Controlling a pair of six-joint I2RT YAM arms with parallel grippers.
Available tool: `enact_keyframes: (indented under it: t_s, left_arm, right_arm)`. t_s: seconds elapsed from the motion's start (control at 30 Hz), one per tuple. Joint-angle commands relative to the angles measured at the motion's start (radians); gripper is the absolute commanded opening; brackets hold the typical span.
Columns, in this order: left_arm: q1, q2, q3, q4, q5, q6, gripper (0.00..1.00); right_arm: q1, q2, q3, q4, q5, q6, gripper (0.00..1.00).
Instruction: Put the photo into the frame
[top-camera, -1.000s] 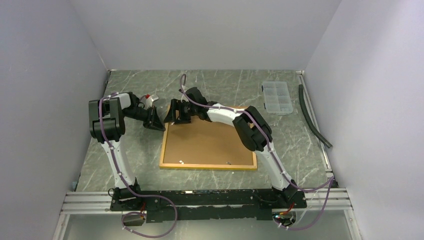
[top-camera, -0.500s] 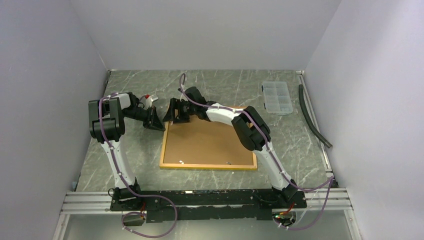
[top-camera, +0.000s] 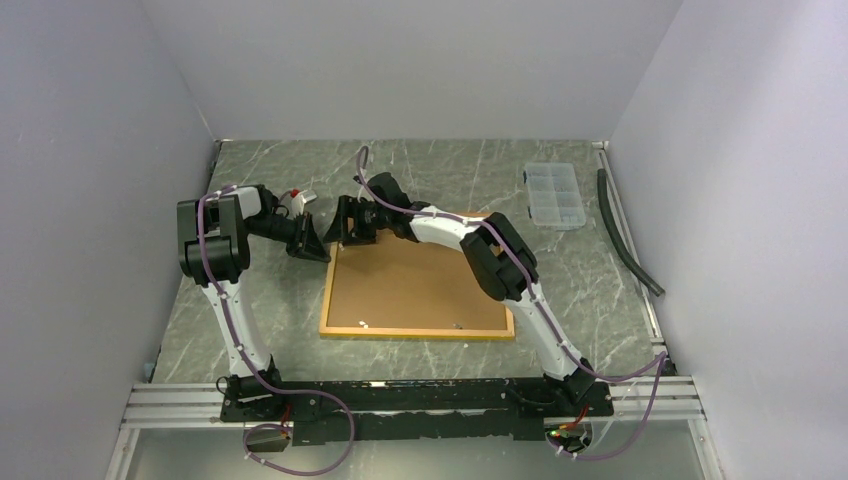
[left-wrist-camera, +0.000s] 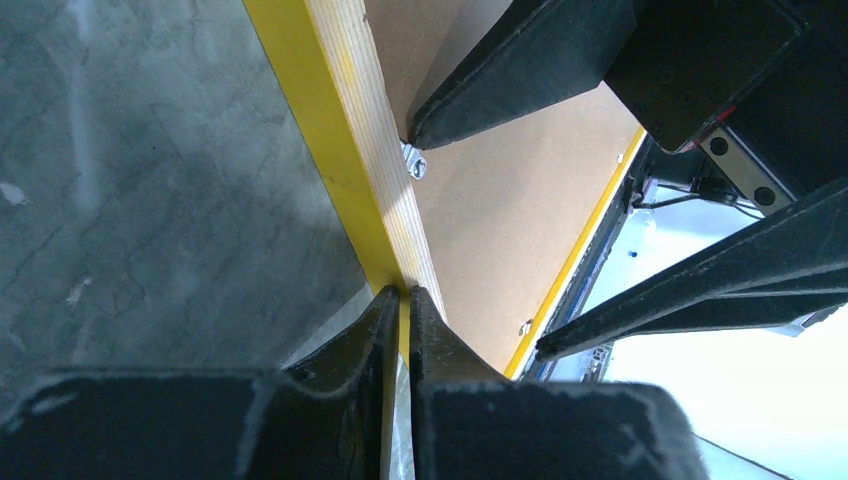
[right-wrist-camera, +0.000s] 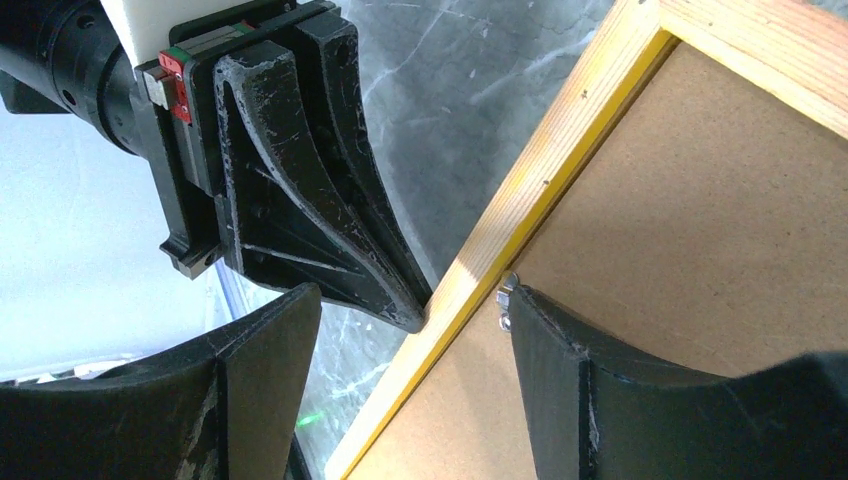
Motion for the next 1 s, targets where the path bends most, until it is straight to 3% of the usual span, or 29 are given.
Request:
enact_keyframes:
  t_s: [0.0,0.67,0.8,0.97]
  left_arm:
    - [-0.017,0.004,-0.009,0.002,-0.005,0.046,0.11]
    - [-0.012,-0.018,0.016,-0.035,0.004,0.056,0.10]
    - [0.005,-0.044,0.049,-0.077,0.002,0.070,0.10]
    - [0.020,-0.092,0.068,-0.119,-0.035,0.105,0.12]
  right_arm:
    - [0.009,0.041,0.038,0.002,-0.040,0.003,0.73]
    - [0.007,0.045,0.133,-0.040,-0.145,-0.046,0.71]
    - [-0.033,-0.052,0.159,-0.139,-0.061,-0.143,0.78]
    - [-0.127,-0.324,-0.058,-0.148,0.120,-0.219,0.92]
